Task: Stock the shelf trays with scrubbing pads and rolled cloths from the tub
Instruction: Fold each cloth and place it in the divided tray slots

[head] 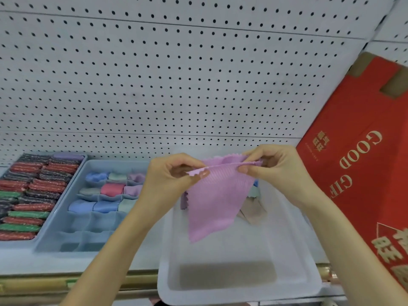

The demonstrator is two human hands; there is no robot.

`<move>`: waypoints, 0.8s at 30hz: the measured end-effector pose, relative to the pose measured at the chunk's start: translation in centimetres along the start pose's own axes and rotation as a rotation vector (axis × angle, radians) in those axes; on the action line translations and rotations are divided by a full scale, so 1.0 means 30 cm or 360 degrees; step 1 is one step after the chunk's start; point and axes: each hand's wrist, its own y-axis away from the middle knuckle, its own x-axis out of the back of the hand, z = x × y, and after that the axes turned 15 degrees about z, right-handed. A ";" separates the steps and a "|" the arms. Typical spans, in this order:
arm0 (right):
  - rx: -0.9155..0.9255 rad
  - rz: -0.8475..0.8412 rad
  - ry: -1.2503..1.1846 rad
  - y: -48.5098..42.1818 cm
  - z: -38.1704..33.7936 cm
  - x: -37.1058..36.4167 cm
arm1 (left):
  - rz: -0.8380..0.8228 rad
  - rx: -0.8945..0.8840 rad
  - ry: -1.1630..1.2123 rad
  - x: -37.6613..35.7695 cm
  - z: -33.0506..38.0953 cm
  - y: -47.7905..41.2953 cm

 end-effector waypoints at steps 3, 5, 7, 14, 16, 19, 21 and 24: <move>0.0015 0.0000 0.0099 -0.011 -0.016 0.001 | 0.0057 0.0034 0.0007 0.008 0.007 -0.013; 0.0058 0.0027 0.0195 -0.016 -0.028 -0.005 | 0.0087 0.0058 0.0000 0.013 0.012 -0.021; 0.0089 0.0060 0.0248 -0.022 -0.040 -0.012 | 0.0123 0.0090 0.0013 0.020 0.019 -0.029; 0.0094 0.0199 0.0284 -0.038 -0.061 -0.040 | 0.0186 0.0122 0.0051 0.048 0.037 -0.053; 0.0077 0.0217 0.0294 -0.042 -0.072 -0.051 | 0.0220 0.0114 0.0027 0.055 0.039 -0.064; 0.0059 0.0206 0.0276 -0.049 -0.097 -0.066 | 0.0245 0.0104 0.0022 0.062 0.057 -0.081; 0.0073 0.0208 0.0263 -0.052 -0.112 -0.074 | 0.0261 0.0078 -0.0006 0.067 0.073 -0.090; 0.0088 0.0253 0.0237 -0.059 -0.126 -0.086 | 0.0260 0.0035 -0.0083 0.078 0.093 -0.105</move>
